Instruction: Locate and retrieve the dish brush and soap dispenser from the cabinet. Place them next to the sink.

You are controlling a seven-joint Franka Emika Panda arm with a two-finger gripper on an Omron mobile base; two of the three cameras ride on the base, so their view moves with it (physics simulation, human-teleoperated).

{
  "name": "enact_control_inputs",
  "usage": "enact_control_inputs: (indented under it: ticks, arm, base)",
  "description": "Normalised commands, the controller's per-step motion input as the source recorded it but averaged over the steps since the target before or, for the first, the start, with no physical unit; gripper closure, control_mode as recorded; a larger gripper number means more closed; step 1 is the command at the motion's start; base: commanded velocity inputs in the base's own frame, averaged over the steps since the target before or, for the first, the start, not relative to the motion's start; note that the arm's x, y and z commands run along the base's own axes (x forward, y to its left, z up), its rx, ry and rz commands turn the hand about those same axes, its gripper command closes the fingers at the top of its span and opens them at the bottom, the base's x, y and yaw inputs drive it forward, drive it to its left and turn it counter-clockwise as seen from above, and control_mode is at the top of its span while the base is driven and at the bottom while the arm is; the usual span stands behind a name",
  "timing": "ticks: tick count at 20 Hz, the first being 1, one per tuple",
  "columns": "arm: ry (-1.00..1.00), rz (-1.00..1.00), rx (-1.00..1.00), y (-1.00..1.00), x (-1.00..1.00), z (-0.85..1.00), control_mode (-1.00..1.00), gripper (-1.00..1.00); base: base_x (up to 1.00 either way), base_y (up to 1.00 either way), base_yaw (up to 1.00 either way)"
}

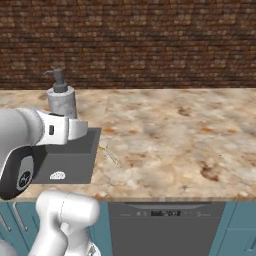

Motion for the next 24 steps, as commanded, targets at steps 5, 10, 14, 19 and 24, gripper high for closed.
enact_control_inputs:
  ticks: [5,10,14,19,24]
  arm:
    - [0.02,0.40,0.04,0.06,0.50,-0.39,-1.00,1.00]
    - [-0.01,0.42,0.00,0.02,0.32,-0.66,-1.00,1.00]
    - [-0.05,0.46,-0.01,-0.01,0.37,-0.65,-1.00,1.00]
    - [-0.10,0.46,-0.01,-0.03,0.32,-0.61,-1.00,1.00]
    - [-0.14,0.41,0.00,-0.03,0.32,-0.58,-1.00,1.00]
  base:
    - [0.00,0.00,0.00]
    - [0.00,0.00,0.00]
    - [0.00,0.00,0.00]
    - [0.00,0.00,0.00]
    - [0.00,0.00,0.00]
